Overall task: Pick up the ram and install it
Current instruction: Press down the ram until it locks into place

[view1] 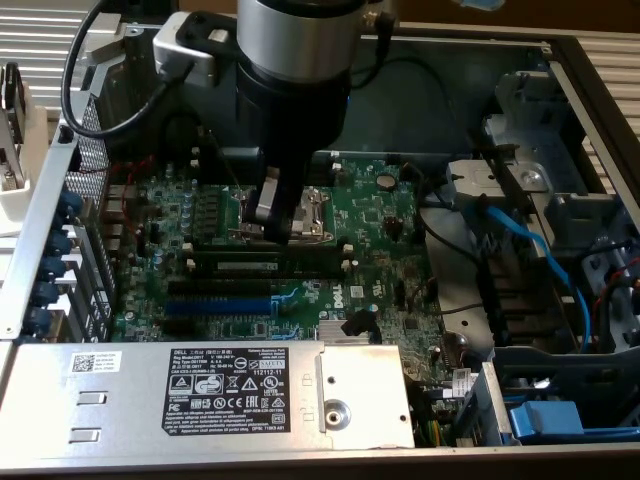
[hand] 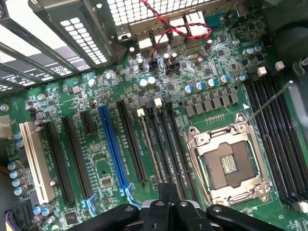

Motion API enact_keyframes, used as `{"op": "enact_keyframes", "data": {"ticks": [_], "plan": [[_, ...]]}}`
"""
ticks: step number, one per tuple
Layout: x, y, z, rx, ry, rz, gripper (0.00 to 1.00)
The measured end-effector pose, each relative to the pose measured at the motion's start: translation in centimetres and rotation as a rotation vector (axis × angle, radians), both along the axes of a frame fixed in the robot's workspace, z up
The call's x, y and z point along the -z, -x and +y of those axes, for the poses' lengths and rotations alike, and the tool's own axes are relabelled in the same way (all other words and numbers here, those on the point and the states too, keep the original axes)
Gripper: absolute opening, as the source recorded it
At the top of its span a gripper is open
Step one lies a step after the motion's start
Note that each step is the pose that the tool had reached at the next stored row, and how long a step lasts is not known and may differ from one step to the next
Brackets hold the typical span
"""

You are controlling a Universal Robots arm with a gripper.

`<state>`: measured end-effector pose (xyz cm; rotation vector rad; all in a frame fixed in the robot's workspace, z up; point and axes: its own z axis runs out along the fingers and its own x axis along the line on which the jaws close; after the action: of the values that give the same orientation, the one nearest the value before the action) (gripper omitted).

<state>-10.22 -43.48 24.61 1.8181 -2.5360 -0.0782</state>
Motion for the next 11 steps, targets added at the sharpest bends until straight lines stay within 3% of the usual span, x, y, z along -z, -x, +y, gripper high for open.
{"op": "enact_keyframes", "data": {"ticks": [5, 11], "plan": [[0.01, 0.0, 0.0, 0.057, 0.0063, 0.0001, 0.1], [0.03, 0.0, 0.0, 0.132, 0.0097, 0.0002, 0.1]]}}
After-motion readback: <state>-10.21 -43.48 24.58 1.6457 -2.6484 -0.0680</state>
